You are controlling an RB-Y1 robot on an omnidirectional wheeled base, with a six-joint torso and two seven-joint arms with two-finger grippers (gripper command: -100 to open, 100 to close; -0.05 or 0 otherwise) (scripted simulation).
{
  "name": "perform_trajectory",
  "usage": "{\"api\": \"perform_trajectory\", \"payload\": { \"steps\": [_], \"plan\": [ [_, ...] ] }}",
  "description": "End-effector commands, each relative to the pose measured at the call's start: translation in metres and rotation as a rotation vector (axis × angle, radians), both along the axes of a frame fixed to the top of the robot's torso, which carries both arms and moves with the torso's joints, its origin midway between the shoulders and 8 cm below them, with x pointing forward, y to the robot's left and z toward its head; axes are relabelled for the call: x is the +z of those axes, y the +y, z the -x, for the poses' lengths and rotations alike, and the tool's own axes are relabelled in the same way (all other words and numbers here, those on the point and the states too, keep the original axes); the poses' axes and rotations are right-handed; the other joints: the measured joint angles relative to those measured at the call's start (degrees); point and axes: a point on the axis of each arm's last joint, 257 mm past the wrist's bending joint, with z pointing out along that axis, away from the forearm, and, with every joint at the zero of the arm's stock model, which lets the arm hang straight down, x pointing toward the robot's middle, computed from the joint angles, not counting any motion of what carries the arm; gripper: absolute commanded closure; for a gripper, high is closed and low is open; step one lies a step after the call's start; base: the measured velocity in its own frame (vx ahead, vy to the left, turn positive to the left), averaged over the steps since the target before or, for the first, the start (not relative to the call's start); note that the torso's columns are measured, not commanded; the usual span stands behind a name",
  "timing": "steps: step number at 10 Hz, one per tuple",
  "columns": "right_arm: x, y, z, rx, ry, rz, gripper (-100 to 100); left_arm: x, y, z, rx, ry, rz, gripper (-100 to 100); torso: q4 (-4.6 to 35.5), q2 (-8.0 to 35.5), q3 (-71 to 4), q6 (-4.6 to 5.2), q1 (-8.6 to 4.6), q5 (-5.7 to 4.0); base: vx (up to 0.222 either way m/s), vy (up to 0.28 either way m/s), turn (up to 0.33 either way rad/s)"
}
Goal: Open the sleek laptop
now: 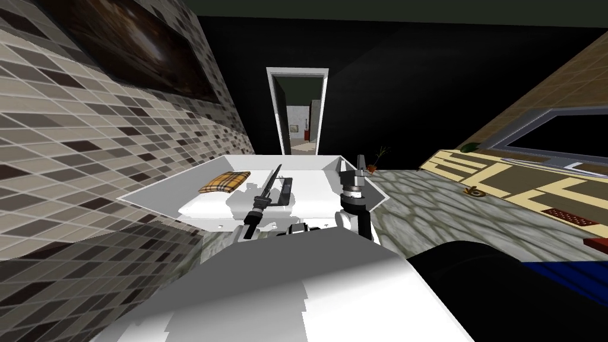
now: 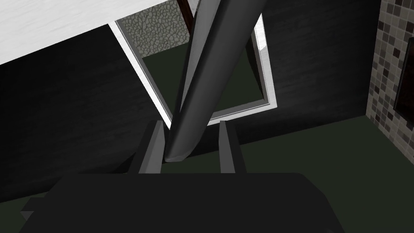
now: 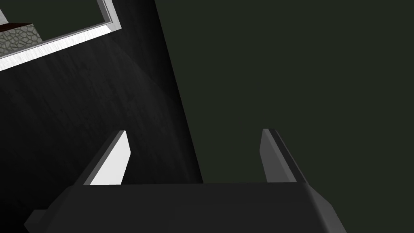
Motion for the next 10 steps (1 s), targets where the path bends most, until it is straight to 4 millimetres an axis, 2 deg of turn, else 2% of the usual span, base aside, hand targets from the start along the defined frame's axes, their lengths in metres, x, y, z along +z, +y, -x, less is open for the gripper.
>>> {"api": "perform_trajectory", "payload": {
  "steps": [1, 2, 3, 4, 6, 8, 9, 10],
  "plan": [
    [0.0, 0.0, 0.0, 0.0, 0.0, 0.0, 0, -0.003, -0.006, 0.0, -0.005, 0.001, -0.02, 100, 0.08, 0.0, -0.01, -0.01, -0.05, -0.07, -0.006, -0.005, 0.0],
    [0.0, 0.0, 0.0, 0.0, 0.0, 0.0, 0, -0.028, -0.016, -0.005, -0.04, 0.077, -0.039, 100, 0.19, 0.08, 0.02, -0.02, -0.09, -0.13, -0.051, 0.097, -0.352],
    [0.0, 0.0, 0.0, 0.0, 0.0, 0.0, 0, -0.039, -0.024, -0.003, -0.048, 0.107, -0.012, 100, 0.04, -0.01, 0.03, 0.35, 0.12, 0.06, -0.089, 0.143, -0.427],
    [0.0, 0.0, 0.0, 0.0, 0.0, 0.0, 0, -0.045, -0.02, -0.003, -0.028, 0.132, 0.019, 100, -0.13, -0.29, -0.12, 0.37, 0.12, 0.16, -0.065, 0.087, -0.435],
    [0.0, 0.0, 0.0, 0.0, 0.0, 0.0, 0, -0.054, -0.008, -0.004, 0.021, 0.169, 0.027, 100, -0.08, -0.59, -0.36, 0.06, -0.4, -0.14, -0.012, 0.001, -0.042],
    [0.0, 0.0, 0.0, 0.0, 0.0, 0.0, 0, -0.059, -0.002, -0.004, 0.045, 0.187, 0.023, 100, 0.06, -0.24, -0.15, -0.11, -0.11, -0.15, 0.022, -0.024, 0.013],
    [0.0, 0.0, 0.0, 0.0, 0.0, 0.0, 0, -0.082, -0.009, -0.005, 0.014, 0.251, -0.004, 100, 0.14, -0.02, -0.02, -0.1, 0.01, -0.12, -0.037, 0.083, -0.326],
    [0.0, 0.0, 0.0, 0.0, 0.0, 0.0, 0, -0.061, -0.004, -0.013, 0.033, 0.213, 0.001, -100, 0.13, 0.15, 0.11, 0.22, 0.22, 0.04, -0.067, 0.076, -0.208]
  ]
}}
